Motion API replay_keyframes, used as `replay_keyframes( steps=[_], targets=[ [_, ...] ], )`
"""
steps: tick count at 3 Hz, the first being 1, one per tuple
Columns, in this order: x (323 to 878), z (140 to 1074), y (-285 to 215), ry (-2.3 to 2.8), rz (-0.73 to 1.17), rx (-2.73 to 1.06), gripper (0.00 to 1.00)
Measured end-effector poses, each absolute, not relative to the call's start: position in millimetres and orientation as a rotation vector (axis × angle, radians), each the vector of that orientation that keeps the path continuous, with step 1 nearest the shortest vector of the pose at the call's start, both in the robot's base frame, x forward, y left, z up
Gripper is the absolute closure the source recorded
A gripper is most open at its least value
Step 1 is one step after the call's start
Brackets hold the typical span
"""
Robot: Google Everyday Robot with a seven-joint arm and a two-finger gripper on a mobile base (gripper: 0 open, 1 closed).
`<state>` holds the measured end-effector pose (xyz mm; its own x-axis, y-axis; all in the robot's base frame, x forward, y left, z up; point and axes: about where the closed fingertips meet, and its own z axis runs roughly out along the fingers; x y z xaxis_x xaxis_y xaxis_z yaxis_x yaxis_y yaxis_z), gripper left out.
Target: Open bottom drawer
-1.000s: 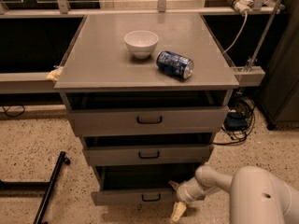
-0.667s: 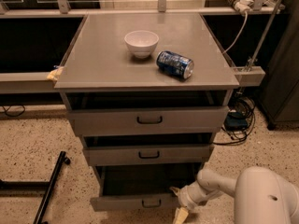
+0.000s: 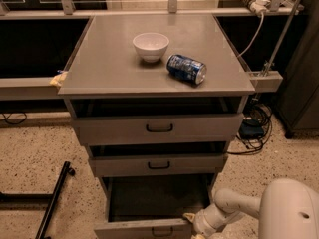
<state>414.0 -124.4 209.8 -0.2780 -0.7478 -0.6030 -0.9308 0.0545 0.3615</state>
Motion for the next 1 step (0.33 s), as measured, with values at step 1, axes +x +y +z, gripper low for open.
replay_keyframes(
  steps=[1],
  targets=[
    [410.3,209.8,-123.4,2.08,1.051,-1.709,0.0]
  ],
)
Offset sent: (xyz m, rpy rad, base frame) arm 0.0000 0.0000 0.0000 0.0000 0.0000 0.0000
